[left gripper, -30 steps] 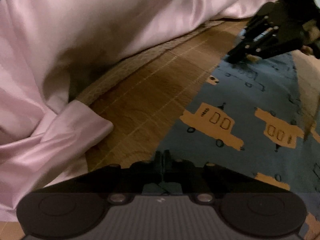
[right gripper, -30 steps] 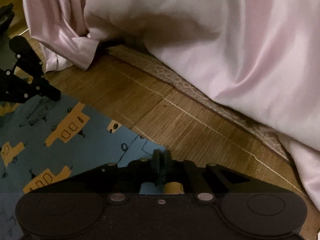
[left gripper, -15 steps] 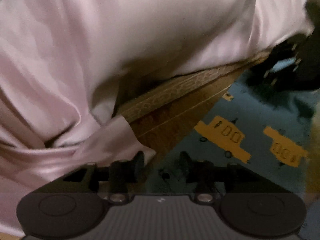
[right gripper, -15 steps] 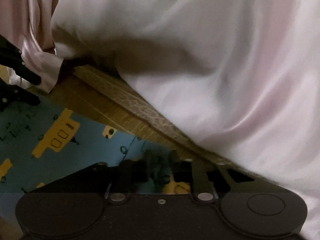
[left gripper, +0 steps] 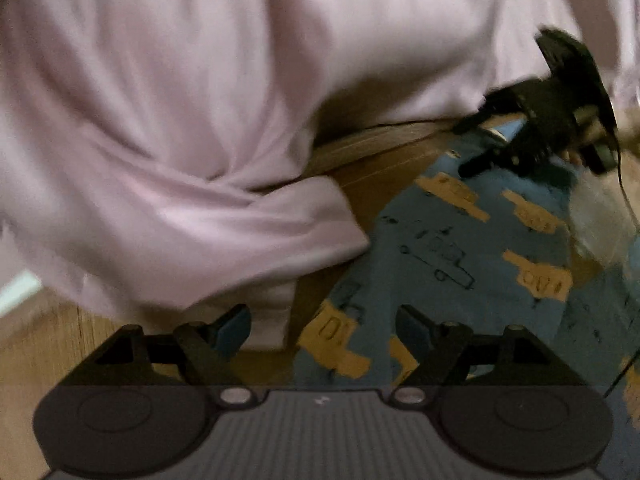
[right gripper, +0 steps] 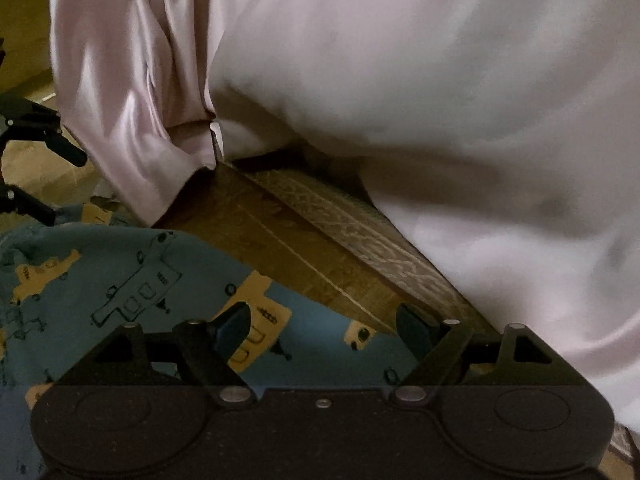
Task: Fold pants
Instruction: 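Lift the hems with both grippers and fold them over toward the waistband, then lower the folded hems onto the pants and open both grippers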
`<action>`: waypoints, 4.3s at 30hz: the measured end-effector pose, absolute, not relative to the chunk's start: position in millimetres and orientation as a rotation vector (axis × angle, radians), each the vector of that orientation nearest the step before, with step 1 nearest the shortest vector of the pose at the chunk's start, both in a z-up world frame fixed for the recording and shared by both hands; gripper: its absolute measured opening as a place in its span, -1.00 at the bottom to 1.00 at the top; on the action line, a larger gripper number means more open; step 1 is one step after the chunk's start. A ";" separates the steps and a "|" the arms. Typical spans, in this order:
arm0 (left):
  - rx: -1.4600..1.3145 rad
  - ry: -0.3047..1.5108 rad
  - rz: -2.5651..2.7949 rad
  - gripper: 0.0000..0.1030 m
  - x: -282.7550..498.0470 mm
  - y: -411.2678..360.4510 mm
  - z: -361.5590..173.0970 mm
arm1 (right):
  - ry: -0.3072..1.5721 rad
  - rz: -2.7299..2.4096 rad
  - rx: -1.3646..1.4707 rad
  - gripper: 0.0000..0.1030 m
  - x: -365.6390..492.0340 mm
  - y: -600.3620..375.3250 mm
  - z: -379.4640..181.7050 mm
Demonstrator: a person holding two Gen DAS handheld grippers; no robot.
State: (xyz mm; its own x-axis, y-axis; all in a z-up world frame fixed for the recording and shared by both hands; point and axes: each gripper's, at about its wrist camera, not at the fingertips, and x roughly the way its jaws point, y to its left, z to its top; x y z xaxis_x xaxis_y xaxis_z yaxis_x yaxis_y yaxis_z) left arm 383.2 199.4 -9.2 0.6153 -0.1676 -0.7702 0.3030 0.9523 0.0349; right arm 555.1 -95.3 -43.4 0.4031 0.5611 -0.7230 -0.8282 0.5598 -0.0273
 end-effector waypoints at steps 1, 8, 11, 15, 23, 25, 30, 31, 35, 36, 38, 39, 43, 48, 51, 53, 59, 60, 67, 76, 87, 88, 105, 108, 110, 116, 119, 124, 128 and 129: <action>0.125 0.872 -0.268 0.63 384.1 208.1 -8.8 | 0.735 0.908 -0.417 0.59 556.1 -93.8 -43.8; 0.030 0.942 -0.280 0.16 387.4 232.8 -17.6 | 0.759 0.896 -0.412 0.58 555.4 -88.9 -51.1; 0.054 0.969 -0.268 0.03 391.8 229.6 -24.4 | 0.767 0.900 -0.422 0.56 557.0 -84.9 -53.0; 0.105 1.043 -0.217 -0.29 398.5 223.4 -33.9 | 0.787 0.908 -0.469 0.48 560.3 -77.8 -57.2; 0.208 1.058 -0.166 -0.95 402.0 199.7 -36.6 | 0.822 0.911 -0.452 -0.53 567.9 -81.0 -53.5; 0.220 1.055 -0.130 -0.97 402.9 195.0 -34.7 | 0.822 0.907 -0.472 -0.86 564.5 -79.6 -53.8; 0.244 1.023 -0.083 -0.98 395.6 187.7 -33.4 | 0.793 0.877 -0.489 -0.96 551.3 -82.2 -51.1; 0.248 1.011 -0.067 -0.98 393.8 185.4 -32.8 | 0.775 0.864 -0.481 -0.96 547.9 -85.4 -47.7; 0.224 0.961 -0.041 -0.98 386.2 184.5 -23.3 | 0.704 0.840 -0.461 -0.96 530.1 -94.8 -31.4; 0.221 0.949 -0.037 -0.98 383.8 184.7 -20.9 | 0.686 0.842 -0.463 -0.96 525.0 -96.8 -26.7; 0.209 0.921 -0.029 -0.98 378.4 183.8 -15.0 | 0.663 0.843 -0.457 -0.96 516.9 -103.1 -18.3; 0.209 0.906 -0.022 -0.98 375.6 183.4 -12.4 | 0.653 0.841 -0.450 -0.96 512.7 -106.4 -14.3; 0.211 0.861 -0.005 -0.98 362.4 183.7 -0.3 | 0.614 0.835 -0.432 -0.99 490.6 -124.7 -0.3; 0.188 0.795 0.009 -0.98 342.3 184.1 15.4 | 0.552 0.844 -0.407 -0.99 457.3 -144.1 18.4; 0.179 0.766 0.012 -0.98 327.1 180.0 24.8 | 0.520 0.852 -0.404 -0.99 434.1 -154.2 27.3; 0.174 0.755 0.004 -0.98 314.4 176.8 31.3 | 0.505 0.859 -0.397 -0.99 418.7 -160.2 32.3; 0.148 0.726 -0.022 -0.98 272.6 170.3 52.8 | 0.469 0.881 -0.383 -0.99 366.1 -187.4 51.2; 0.148 0.722 -0.026 -0.98 266.4 168.7 55.3 | 0.462 0.886 -0.387 -0.99 354.9 -191.9 53.3; 0.176 0.729 -0.033 -0.98 207.7 152.0 60.1 | 0.477 0.915 -0.435 -0.99 282.9 -210.6 50.2; 0.234 0.754 -0.055 -0.98 151.0 130.3 23.9 | 0.528 0.869 -0.438 -0.99 211.5 -218.3 6.8; 0.260 0.748 -0.107 -0.98 134.4 128.0 16.9 | 0.481 0.779 -0.411 -1.00 174.8 -228.1 2.7; 0.270 0.755 -0.119 -0.98 132.6 127.1 15.6 | 0.487 0.780 -0.418 -1.00 173.0 -228.7 1.9; 0.321 0.854 -0.140 -0.97 123.5 118.9 -11.3 | 0.657 0.671 -0.430 -0.53 193.9 -198.4 -29.9; 0.318 0.859 -0.139 -0.97 122.8 119.5 -12.7 | 0.682 0.624 -0.433 -0.38 198.0 -189.3 -34.0; 0.319 0.861 -0.142 -0.98 122.1 119.6 -13.3 | 0.689 0.597 -0.464 -0.39 198.6 -182.9 -37.9; 0.315 0.858 -0.138 -0.97 121.3 118.9 -12.9 | 0.689 0.536 -0.442 -0.98 196.1 -181.9 -35.9; 0.317 0.854 -0.140 -0.98 120.8 119.7 -11.5 | 0.646 0.516 -0.434 -0.99 186.6 -185.5 -21.1; 0.311 0.857 -0.157 -0.98 117.1 123.7 -8.3 | 0.668 0.505 -0.393 -1.00 175.1 -194.9 -6.1; 0.329 0.882 -0.169 -0.97 117.4 121.3 -15.4 | 0.740 0.514 -0.405 -1.00 172.3 -194.5 -22.1; 0.337 0.893 -0.174 -0.97 117.5 120.4 -17.9 | 0.755 0.514 -0.411 -1.00 171.7 -193.5 -25.5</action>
